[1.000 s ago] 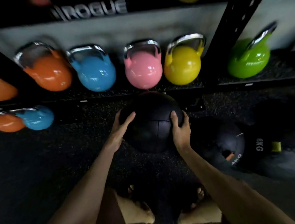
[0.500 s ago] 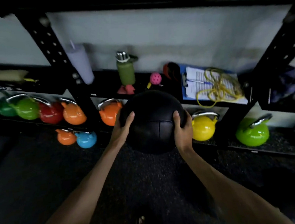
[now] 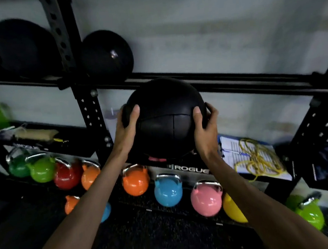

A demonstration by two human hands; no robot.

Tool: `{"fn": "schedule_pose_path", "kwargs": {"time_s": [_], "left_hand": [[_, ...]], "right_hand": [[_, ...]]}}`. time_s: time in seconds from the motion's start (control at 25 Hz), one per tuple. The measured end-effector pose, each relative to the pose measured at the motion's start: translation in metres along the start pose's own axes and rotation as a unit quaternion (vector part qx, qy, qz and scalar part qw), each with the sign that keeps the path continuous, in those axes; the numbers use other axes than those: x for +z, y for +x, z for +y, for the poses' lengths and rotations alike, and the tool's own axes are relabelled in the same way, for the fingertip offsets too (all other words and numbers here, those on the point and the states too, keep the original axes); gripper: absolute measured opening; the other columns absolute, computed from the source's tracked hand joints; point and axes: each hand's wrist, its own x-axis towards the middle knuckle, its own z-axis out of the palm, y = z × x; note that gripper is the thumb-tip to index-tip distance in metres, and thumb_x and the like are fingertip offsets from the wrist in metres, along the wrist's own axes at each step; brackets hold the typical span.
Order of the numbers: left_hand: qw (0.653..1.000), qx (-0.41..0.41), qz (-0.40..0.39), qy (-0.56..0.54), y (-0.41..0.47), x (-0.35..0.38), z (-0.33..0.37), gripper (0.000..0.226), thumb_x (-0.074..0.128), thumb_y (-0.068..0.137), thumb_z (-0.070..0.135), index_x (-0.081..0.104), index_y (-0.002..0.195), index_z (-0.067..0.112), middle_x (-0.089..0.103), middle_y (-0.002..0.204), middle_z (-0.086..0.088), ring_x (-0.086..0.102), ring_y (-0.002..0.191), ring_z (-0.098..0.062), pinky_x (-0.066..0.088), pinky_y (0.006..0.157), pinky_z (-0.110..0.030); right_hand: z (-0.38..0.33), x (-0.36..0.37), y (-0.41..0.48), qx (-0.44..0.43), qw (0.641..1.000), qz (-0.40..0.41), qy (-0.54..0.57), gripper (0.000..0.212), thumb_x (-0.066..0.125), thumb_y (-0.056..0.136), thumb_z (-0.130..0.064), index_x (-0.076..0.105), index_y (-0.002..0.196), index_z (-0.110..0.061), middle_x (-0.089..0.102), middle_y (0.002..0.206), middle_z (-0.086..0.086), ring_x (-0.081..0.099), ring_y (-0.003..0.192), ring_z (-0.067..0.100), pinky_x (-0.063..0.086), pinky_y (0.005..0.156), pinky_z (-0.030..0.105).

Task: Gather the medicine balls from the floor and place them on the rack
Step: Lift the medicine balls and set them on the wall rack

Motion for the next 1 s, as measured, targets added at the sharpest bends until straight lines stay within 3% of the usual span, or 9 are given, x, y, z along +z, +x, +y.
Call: {"fn": "schedule_pose_path", "kwargs": {"time_s": [0.2,0.32,0.56,0.68,0.8,0.92,1.0], "left_hand": [[0.998,0.019,0.032,-0.052,0.07,-0.001,0.057,0.07,0.056,0.084,0.071,0.042,0.144,0.038,0.056,0.13,0.013,0.056,0.115,-0.003,0.046,0.092,-0.019],[0.996,0.041,0.05,-0.059,0.11,-0.006,0.079,0.079,0.058,0.079,0.075,0.043,0.144,0.034,0.057,0.135,0.007,0.057,0.119,-0.01,0.047,0.105,-0.032],[0.994,0.073,0.064,-0.044,0.183,0.004,0.103,0.091,0.054,0.068,0.088,0.04,0.144,0.041,0.057,0.137,0.008,0.057,0.121,-0.013,0.047,0.106,-0.04],[0.99,0.084,0.109,-0.041,0.218,0.018,0.089,0.086,0.05,0.07,0.087,0.044,0.141,0.038,0.056,0.137,0.006,0.055,0.124,-0.014,0.043,0.111,-0.039],[0.97,0.185,0.156,-0.007,0.245,0.039,0.078,0.068,0.051,0.085,0.072,0.048,0.14,0.031,0.052,0.141,0.003,0.046,0.132,-0.012,0.034,0.116,-0.03],[0.958,0.254,0.116,0.064,0.266,0.058,0.08,0.053,0.057,0.093,0.054,0.052,0.138,0.028,0.049,0.141,0.003,0.042,0.132,-0.007,0.03,0.108,-0.013],[0.958,0.253,0.091,0.101,0.284,0.065,0.079,0.055,0.056,0.091,0.059,0.055,0.137,0.029,0.051,0.139,0.001,0.044,0.131,-0.01,0.033,0.11,-0.018]], "right_hand": [[-0.052,0.036,0.066,-0.078,0.996,-0.004,0.031,0.072,0.053,0.086,-0.065,0.04,0.145,-0.026,0.051,0.144,-0.004,0.049,0.131,0.006,0.04,0.113,0.038],[-0.063,0.052,0.096,-0.11,0.992,-0.047,0.037,0.073,0.052,0.088,-0.063,0.034,0.15,-0.029,0.045,0.149,-0.006,0.043,0.136,0.004,0.037,0.116,0.035],[-0.074,0.095,0.174,-0.142,0.989,-0.031,0.039,0.077,0.048,0.088,-0.066,0.032,0.152,-0.025,0.042,0.152,-0.002,0.042,0.137,0.007,0.035,0.117,0.036],[-0.062,0.113,0.206,-0.146,0.988,-0.037,0.024,0.077,0.046,0.089,-0.067,0.031,0.152,-0.024,0.041,0.152,-0.002,0.042,0.137,0.008,0.035,0.117,0.036],[-0.047,0.123,0.24,-0.113,0.993,-0.034,0.016,0.078,0.039,0.089,-0.072,0.032,0.15,-0.024,0.041,0.152,0.0,0.044,0.136,0.014,0.036,0.116,0.04],[-0.03,0.118,0.266,-0.053,0.998,-0.032,-0.003,0.083,0.031,0.087,-0.077,0.03,0.151,-0.024,0.042,0.152,0.006,0.043,0.137,0.021,0.035,0.116,0.045],[-0.02,0.112,0.275,-0.019,0.998,-0.055,-0.024,0.08,0.029,0.091,-0.075,0.026,0.154,-0.025,0.039,0.154,0.008,0.04,0.14,0.025,0.033,0.117,0.046]]}}
